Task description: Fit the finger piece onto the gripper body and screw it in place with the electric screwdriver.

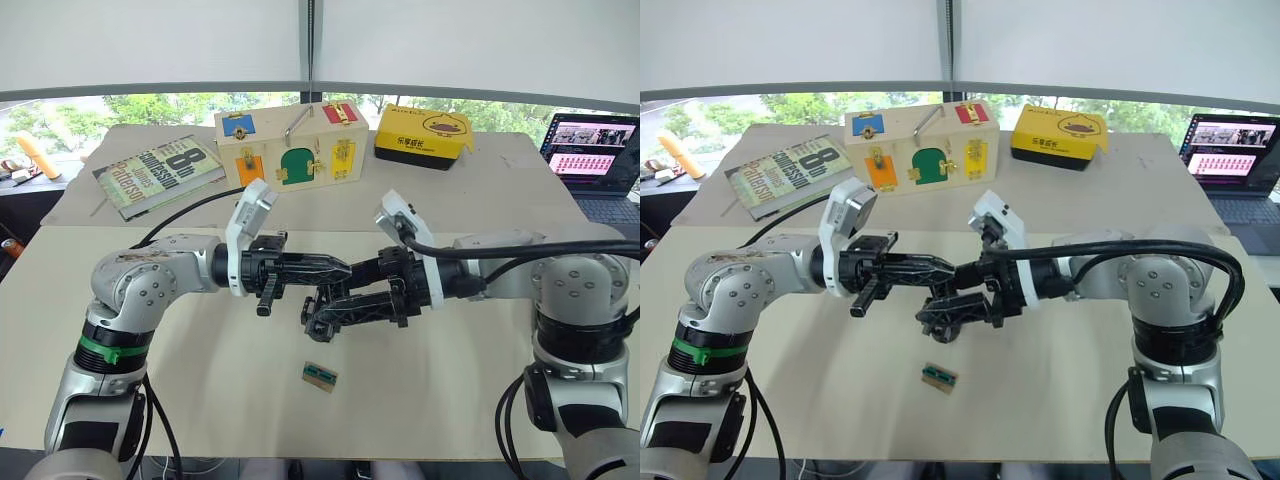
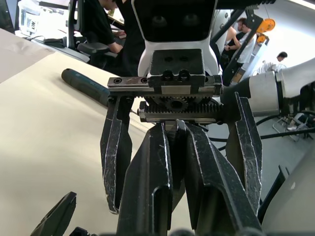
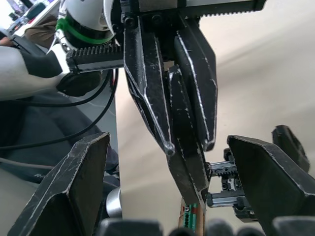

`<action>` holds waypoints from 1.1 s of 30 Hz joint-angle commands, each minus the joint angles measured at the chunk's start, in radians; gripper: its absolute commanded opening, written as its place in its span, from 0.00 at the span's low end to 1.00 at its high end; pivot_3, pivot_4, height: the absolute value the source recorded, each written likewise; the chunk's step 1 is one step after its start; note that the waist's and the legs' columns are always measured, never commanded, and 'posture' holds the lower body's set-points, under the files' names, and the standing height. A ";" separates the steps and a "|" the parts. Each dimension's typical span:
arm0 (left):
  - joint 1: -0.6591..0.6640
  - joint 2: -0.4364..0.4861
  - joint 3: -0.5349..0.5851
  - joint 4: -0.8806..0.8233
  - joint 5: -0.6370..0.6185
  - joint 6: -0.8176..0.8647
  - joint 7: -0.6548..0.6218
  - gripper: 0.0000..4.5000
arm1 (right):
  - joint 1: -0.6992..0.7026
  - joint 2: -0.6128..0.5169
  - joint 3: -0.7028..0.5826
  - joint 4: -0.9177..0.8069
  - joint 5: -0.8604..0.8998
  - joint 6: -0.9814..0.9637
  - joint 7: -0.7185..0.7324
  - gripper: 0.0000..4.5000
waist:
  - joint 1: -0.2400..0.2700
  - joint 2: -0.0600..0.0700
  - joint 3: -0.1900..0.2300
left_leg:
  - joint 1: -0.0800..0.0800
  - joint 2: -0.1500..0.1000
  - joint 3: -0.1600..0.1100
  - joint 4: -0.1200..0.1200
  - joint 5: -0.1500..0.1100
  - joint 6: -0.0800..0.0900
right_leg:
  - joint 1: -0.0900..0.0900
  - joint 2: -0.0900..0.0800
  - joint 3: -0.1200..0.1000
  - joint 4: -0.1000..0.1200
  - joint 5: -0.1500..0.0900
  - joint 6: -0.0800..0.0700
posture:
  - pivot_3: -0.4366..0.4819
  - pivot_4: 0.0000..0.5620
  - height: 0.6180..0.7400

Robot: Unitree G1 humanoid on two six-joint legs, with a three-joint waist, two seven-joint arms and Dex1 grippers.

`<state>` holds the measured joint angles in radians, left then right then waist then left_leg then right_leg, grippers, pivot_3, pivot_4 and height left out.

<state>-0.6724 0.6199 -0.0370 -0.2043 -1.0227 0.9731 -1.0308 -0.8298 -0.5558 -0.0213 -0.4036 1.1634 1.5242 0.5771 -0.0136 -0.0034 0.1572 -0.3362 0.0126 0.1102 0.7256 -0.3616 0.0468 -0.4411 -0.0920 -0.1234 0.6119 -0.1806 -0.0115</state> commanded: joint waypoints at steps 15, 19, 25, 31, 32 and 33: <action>-0.017 -0.009 0.026 -0.020 0.013 0.009 -0.017 0.00 | 0.017 -0.007 -0.028 -0.038 0.087 -0.037 -0.030 0.10 | -0.001 0.000 0.000 | 0.000 0.000 0.000 0.000 0.000 0.000 | 0.000 0.000 0.000 0.000 0.000 0.000 | 0.48 0.27 1.00; -0.004 -0.001 0.022 -0.044 0.022 -0.002 -0.054 0.00 | 0.021 -0.008 -0.030 -0.041 0.087 -0.045 -0.026 0.10 | -0.001 0.000 0.000 | 0.000 0.000 0.000 0.000 0.000 0.000 | 0.000 0.000 0.000 0.000 0.000 0.000 | 0.48 0.27 1.00; -0.021 0.012 0.056 -0.041 0.008 0.024 -0.022 0.29 | 0.051 -0.019 -0.040 -0.064 0.080 -0.091 0.000 0.10 | 0.000 0.000 0.000 | 0.000 0.000 0.000 0.000 0.000 0.000 | 0.000 0.000 0.000 0.000 0.000 0.000 | 0.48 0.27 1.00; 0.038 0.105 0.098 -0.028 0.155 -0.216 -0.164 0.87 | 0.155 -0.060 -0.103 -0.110 0.054 -0.242 0.103 0.09 | 0.000 0.000 0.000 | 0.000 0.000 0.001 0.000 0.000 0.000 | 0.000 0.000 0.000 0.000 0.000 0.000 | 0.48 0.27 1.00; 0.060 0.136 0.091 -0.023 0.201 -0.270 -0.205 0.98 | 0.177 -0.073 -0.108 -0.119 0.042 -0.273 0.128 0.09 | -0.001 0.000 0.000 | 0.000 0.000 0.001 0.000 0.000 0.000 | 0.000 0.000 0.000 0.000 0.000 0.000 | 0.48 0.27 1.00; 0.099 0.175 0.081 -0.006 0.265 -0.352 -0.255 1.00 | 0.202 -0.098 -0.103 -0.132 0.016 -0.301 0.153 0.09 | -0.001 0.000 0.000 | 0.001 0.000 0.002 -0.001 0.000 0.000 | 0.000 0.001 0.000 -0.001 0.000 0.000 | 0.48 0.27 1.00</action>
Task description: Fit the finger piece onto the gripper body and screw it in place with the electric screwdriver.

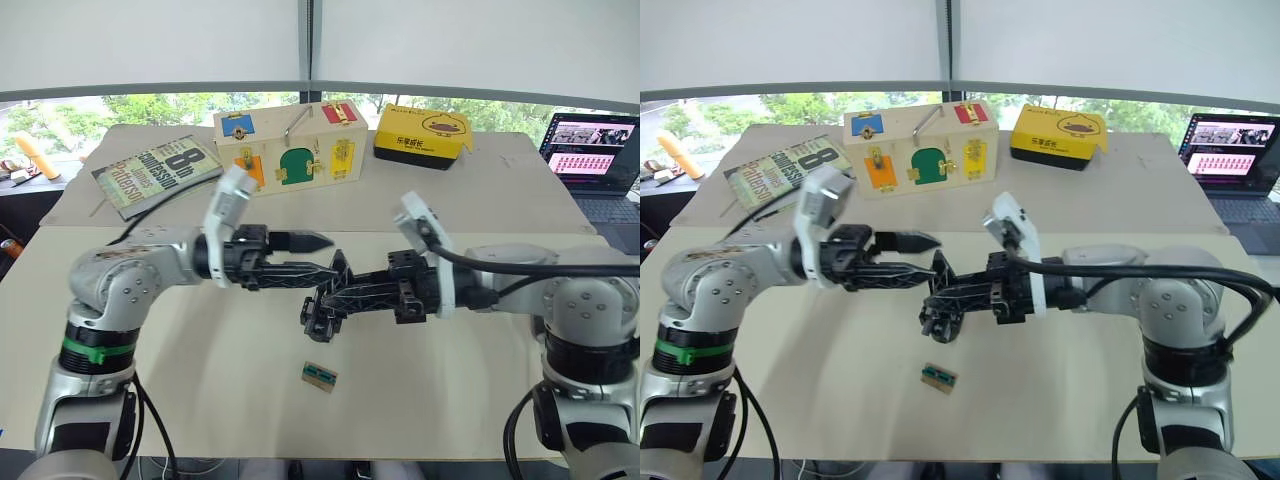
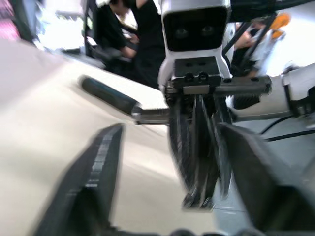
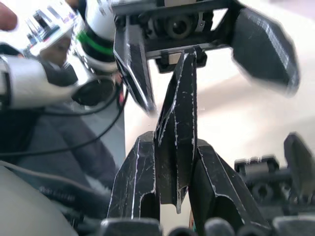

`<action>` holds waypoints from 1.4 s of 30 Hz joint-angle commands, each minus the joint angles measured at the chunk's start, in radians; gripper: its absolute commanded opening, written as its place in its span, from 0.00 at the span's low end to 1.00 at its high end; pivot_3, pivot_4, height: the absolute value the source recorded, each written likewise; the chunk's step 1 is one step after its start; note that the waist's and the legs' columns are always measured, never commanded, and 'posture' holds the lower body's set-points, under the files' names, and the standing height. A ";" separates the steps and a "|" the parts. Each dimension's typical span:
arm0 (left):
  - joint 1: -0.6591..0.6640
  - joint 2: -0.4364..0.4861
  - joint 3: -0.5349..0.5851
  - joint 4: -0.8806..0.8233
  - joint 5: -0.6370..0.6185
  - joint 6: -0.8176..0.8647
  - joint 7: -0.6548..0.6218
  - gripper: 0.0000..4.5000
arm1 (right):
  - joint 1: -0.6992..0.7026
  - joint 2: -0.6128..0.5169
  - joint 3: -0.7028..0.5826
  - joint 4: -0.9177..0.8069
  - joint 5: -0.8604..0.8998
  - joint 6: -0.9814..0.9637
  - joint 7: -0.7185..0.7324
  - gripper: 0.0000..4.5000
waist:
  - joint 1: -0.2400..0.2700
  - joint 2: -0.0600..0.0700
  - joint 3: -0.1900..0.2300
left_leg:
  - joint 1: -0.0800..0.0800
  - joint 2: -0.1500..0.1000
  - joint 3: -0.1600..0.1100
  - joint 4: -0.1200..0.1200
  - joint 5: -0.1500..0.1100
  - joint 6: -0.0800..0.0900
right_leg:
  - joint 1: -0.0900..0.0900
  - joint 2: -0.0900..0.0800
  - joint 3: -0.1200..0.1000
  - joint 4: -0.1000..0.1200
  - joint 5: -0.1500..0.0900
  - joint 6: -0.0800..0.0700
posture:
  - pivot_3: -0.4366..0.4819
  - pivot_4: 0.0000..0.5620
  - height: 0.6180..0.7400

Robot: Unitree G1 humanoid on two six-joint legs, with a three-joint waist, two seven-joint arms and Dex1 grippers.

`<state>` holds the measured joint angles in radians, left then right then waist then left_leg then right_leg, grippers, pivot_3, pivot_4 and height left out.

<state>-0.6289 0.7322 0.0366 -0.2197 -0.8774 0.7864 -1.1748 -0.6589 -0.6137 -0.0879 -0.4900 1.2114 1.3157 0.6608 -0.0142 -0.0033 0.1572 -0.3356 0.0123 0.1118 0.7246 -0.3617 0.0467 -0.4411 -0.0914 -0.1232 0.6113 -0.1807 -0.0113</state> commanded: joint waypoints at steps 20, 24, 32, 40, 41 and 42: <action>0.221 -0.120 -0.162 0.487 0.584 -0.839 -0.194 1.00 | 0.274 -0.047 0.101 -0.003 -0.432 -0.682 0.397 0.09 | 0.011 -0.001 0.000 | 0.000 0.001 0.003 -0.003 0.001 -0.001 | -0.001 0.000 0.000 -0.001 0.000 0.000 | 0.48 0.27 1.00; 0.189 -0.190 -0.194 0.539 0.614 -0.872 -0.180 1.00 | 0.293 -0.049 0.116 0.012 -0.470 -0.728 0.419 0.09 | 0.019 -0.001 0.000 | -0.001 0.000 0.002 0.000 0.001 -0.001 | 0.000 -0.001 0.000 -0.001 0.000 0.000 | 0.48 0.27 1.00; 0.130 -0.274 -0.269 0.617 0.678 -0.913 -0.184 1.00 | 0.332 -0.038 0.124 -0.002 -0.475 -0.738 0.414 0.09 | 0.022 -0.001 0.000 | -0.001 0.001 0.000 0.003 0.001 0.000 | 0.000 -0.001 0.000 -0.001 0.000 -0.001 | 0.48 0.27 1.00; 0.098 -0.316 -0.280 0.653 0.692 -0.904 -0.187 1.00 | 0.367 -0.039 0.121 -0.022 -0.487 -0.752 0.402 0.09 | 0.025 -0.001 0.000 | -0.001 0.001 -0.001 0.004 0.000 0.001 | 0.000 -0.002 0.000 -0.001 0.001 -0.002 | 0.48 0.27 1.00; 0.095 -0.318 -0.280 0.659 0.694 -0.906 -0.187 1.00 | 0.370 -0.039 0.121 -0.024 -0.488 -0.753 0.401 0.09 | 0.025 -0.001 0.000 | -0.001 0.001 -0.002 0.004 0.000 0.001 | 0.000 -0.002 0.000 0.000 0.001 -0.002 | 0.48 0.27 1.00; 0.092 -0.320 -0.280 0.664 0.696 -0.908 -0.187 1.00 | 0.373 -0.039 0.121 -0.025 -0.489 -0.754 0.400 0.09 | 0.025 -0.001 0.000 | -0.001 0.001 -0.002 0.004 0.000 0.001 | 0.000 -0.002 0.000 -0.001 0.001 -0.002 | 0.48 0.27 1.00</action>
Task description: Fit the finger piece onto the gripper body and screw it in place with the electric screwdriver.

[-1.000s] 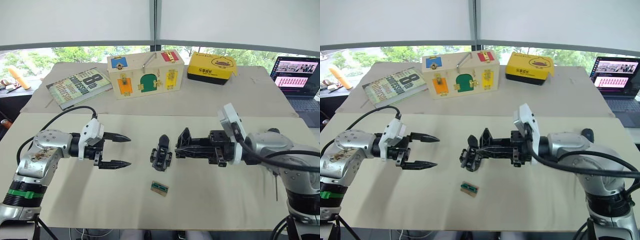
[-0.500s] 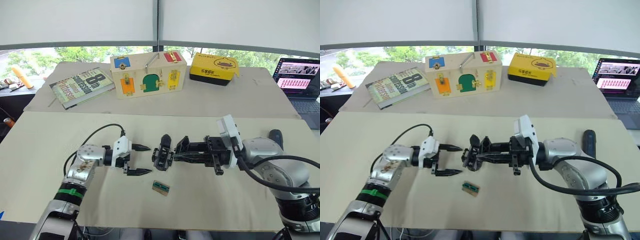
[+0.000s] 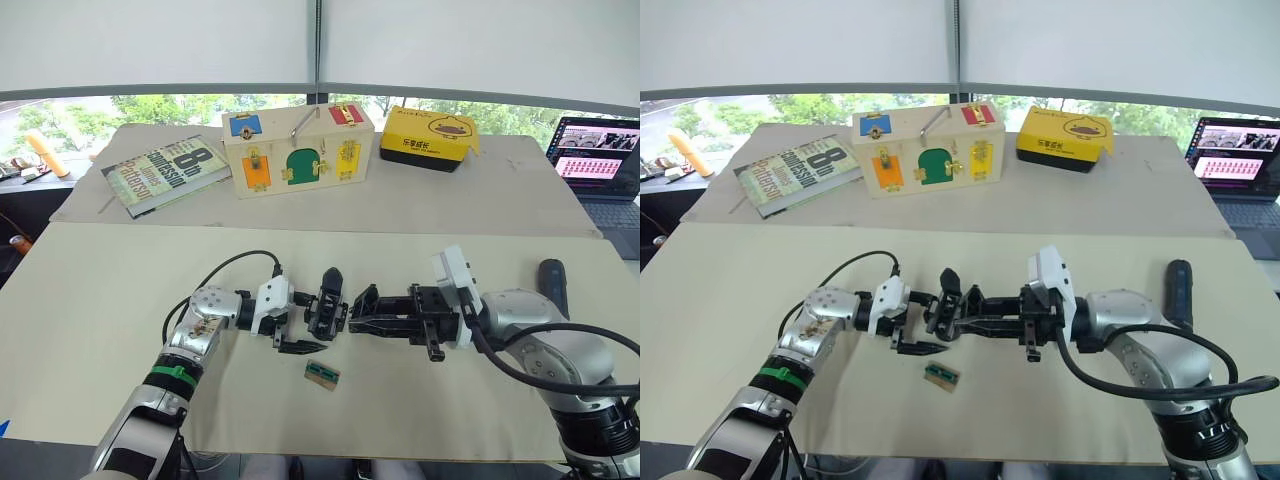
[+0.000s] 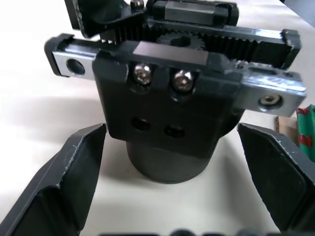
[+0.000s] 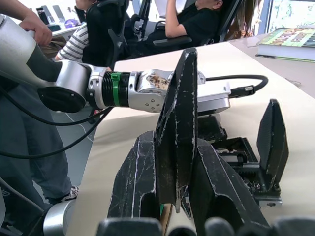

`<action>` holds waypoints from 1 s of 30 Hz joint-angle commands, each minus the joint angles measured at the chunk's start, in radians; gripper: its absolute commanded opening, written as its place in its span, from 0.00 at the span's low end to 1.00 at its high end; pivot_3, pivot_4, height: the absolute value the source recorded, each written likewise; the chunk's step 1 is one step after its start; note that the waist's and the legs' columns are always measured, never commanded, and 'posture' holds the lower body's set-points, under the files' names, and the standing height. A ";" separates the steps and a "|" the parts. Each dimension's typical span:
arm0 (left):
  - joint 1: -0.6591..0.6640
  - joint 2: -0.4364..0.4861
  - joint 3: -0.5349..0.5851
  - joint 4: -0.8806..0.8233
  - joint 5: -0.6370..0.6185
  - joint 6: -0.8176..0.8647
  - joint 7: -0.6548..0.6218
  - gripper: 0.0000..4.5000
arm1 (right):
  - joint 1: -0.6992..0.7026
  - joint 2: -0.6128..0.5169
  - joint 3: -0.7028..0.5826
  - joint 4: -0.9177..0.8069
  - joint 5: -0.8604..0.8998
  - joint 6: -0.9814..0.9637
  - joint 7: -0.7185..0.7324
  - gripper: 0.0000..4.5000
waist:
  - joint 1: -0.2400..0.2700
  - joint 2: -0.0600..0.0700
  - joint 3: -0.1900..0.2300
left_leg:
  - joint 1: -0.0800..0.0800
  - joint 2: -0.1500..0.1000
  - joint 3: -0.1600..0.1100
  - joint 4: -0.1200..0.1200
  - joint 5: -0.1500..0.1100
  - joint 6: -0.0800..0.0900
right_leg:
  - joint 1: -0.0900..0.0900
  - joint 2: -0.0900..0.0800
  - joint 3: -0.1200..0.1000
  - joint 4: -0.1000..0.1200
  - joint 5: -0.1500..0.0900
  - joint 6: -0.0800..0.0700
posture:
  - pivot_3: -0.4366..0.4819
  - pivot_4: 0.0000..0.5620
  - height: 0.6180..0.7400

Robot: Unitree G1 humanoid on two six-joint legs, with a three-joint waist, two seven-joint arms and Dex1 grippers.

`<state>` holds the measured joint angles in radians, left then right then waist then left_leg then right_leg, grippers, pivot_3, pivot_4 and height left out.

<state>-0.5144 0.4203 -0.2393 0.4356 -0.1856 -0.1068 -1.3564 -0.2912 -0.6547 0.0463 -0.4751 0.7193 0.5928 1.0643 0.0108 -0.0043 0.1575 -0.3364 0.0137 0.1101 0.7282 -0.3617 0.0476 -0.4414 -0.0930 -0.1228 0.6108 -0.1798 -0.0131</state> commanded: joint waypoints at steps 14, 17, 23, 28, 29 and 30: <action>-0.005 -0.046 -0.026 0.045 0.038 -0.062 0.005 0.51 | 0.008 0.058 0.047 -0.031 -0.055 -0.088 -0.027 0.09 | 0.002 0.000 0.000 | 0.000 0.000 -0.001 0.000 0.000 0.001 | 0.000 -0.001 0.000 0.000 0.000 0.000 | 0.48 0.27 1.00; -0.003 -0.048 -0.024 0.047 0.043 -0.065 0.013 0.51 | -0.018 0.102 0.088 0.004 -0.110 -0.127 -0.042 0.09 | 0.001 0.000 0.000 | 0.000 0.000 0.000 0.000 0.000 0.001 | 0.000 0.000 0.000 0.000 0.000 0.000 | 0.48 0.27 1.00; -0.007 -0.039 -0.033 0.049 0.058 -0.057 0.021 0.51 | -0.055 0.154 0.158 0.090 -0.220 -0.225 -0.037 0.09 | 0.002 0.000 0.000 | 0.000 -0.001 0.000 0.001 -0.001 0.002 | 0.001 -0.001 0.000 0.000 0.000 0.000 | 0.48 0.27 1.00; -0.014 -0.030 -0.039 0.068 0.076 -0.055 0.035 0.51 | -0.065 0.190 0.185 0.132 -0.261 -0.258 -0.045 0.09 | 0.002 0.000 -0.001 | 0.000 -0.001 -0.001 0.001 -0.001 0.002 | 0.001 -0.001 0.000 0.000 0.000 0.000 | 0.48 0.27 1.00; -0.014 -0.028 -0.040 0.071 0.079 -0.054 0.037 0.51 | -0.066 0.197 0.189 0.140 -0.268 -0.261 -0.048 0.09 | 0.002 0.000 -0.001 | 0.000 -0.001 -0.001 0.001 -0.001 0.002 | 0.001 -0.001 0.000 0.000 0.000 0.000 | 0.48 0.27 1.00; -0.015 -0.026 -0.041 0.072 0.081 -0.049 0.039 0.51 | -0.067 0.203 0.193 0.147 -0.277 -0.266 -0.050 0.09 | 0.001 0.000 -0.001 | 0.000 -0.001 -0.001 0.001 -0.001 0.002 | 0.002 -0.001 0.000 0.000 0.000 0.001 | 0.48 0.27 1.00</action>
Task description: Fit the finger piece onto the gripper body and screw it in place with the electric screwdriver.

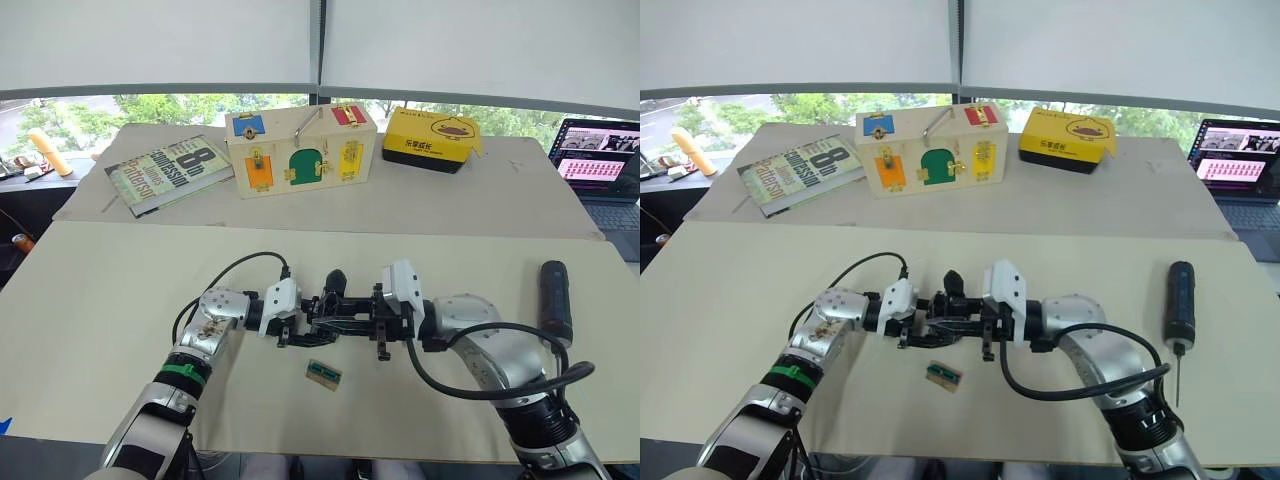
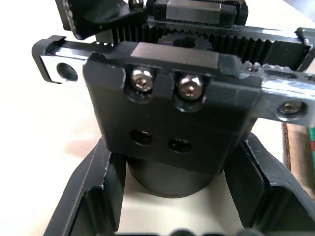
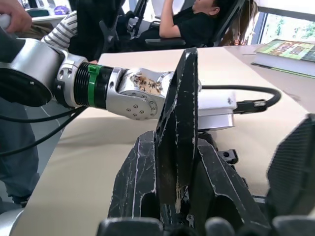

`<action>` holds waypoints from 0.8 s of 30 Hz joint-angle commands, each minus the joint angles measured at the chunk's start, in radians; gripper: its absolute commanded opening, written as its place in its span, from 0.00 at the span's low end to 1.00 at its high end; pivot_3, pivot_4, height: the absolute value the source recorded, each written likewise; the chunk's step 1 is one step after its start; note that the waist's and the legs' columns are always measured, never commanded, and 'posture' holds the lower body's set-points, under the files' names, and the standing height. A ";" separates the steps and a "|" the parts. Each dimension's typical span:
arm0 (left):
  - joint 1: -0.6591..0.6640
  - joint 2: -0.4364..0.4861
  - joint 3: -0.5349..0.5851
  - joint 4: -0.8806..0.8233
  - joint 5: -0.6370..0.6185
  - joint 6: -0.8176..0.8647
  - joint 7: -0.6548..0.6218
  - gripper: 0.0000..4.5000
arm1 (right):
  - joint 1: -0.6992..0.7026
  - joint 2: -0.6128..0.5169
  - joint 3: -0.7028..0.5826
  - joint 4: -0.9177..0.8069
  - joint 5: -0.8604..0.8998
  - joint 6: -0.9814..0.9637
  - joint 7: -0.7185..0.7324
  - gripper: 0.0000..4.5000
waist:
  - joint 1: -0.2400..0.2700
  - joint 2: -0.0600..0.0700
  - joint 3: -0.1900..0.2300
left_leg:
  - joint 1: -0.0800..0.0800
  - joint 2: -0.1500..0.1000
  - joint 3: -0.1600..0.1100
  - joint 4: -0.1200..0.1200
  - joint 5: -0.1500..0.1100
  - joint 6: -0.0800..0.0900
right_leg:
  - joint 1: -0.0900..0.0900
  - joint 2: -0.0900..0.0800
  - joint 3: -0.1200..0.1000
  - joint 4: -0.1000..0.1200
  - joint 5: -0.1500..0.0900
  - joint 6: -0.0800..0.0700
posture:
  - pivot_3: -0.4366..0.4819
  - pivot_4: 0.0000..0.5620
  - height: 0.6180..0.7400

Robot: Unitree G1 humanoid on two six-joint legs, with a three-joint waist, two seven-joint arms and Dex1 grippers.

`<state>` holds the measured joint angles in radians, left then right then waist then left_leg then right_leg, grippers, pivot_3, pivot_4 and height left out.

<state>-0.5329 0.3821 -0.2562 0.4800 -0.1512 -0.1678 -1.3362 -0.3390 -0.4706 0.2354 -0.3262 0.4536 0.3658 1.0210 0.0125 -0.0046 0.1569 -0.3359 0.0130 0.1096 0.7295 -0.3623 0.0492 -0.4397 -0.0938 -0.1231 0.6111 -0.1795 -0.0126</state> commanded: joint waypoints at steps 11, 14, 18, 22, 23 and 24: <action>0.009 0.021 -0.033 0.019 0.055 0.038 0.031 0.51 | -0.016 0.019 0.035 0.029 -0.085 -0.044 -0.009 0.09 | -0.001 0.000 -0.001 | 0.001 0.000 0.000 0.001 0.000 0.000 | 0.001 0.000 0.000 0.001 0.000 0.000 | 0.48 0.27 1.00; 0.010 0.023 -0.034 0.017 0.055 0.041 0.033 0.51 | -0.013 0.018 0.032 0.028 -0.093 -0.032 -0.018 0.09 | -0.001 0.000 -0.001 | 0.001 0.000 0.000 0.001 0.000 0.000 | 0.001 0.000 0.000 0.001 0.000 0.000 | 0.48 0.27 1.00; 0.011 0.024 -0.035 0.018 0.056 0.044 0.037 0.51 | -0.011 0.010 0.038 0.030 -0.107 -0.016 -0.028 0.09 | -0.001 0.000 -0.002 | 0.001 0.000 0.000 0.001 0.000 0.000 | 0.001 0.000 0.000 0.001 0.000 0.000 | 0.48 0.27 1.00; 0.010 0.025 -0.037 0.017 0.057 0.048 0.039 0.51 | -0.006 0.004 0.046 0.021 -0.108 0.013 -0.039 0.09 | -0.001 0.000 -0.003 | 0.002 0.000 0.000 0.001 0.000 0.000 | 0.001 0.000 0.000 0.001 0.000 0.000 | 0.48 0.27 1.00; 0.010 0.025 -0.037 0.016 0.057 0.048 0.039 0.51 | -0.005 0.003 0.048 0.017 -0.108 0.022 -0.044 0.09 | -0.001 0.000 -0.004 | 0.002 0.000 0.000 0.001 0.000 0.000 | 0.001 0.000 0.001 0.001 0.000 0.000 | 0.48 0.27 1.00; 0.010 0.025 -0.037 0.016 0.057 0.049 0.040 0.51 | -0.004 0.003 0.049 0.013 -0.107 0.033 -0.048 0.09 | -0.001 0.000 -0.004 | 0.002 0.000 0.000 0.001 0.000 0.000 | 0.001 0.000 0.001 0.001 0.000 0.000 | 0.48 0.27 1.00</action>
<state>-0.5347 0.3908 -0.2681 0.4745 -0.1499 -0.1322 -1.3191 -0.3415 -0.4555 0.2750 -0.2909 0.3524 0.3739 0.9804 0.0114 -0.0047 0.1524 -0.3337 0.0133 0.1097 0.7306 -0.3622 0.0492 -0.4381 -0.0942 -0.1225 0.6120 -0.1794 -0.0125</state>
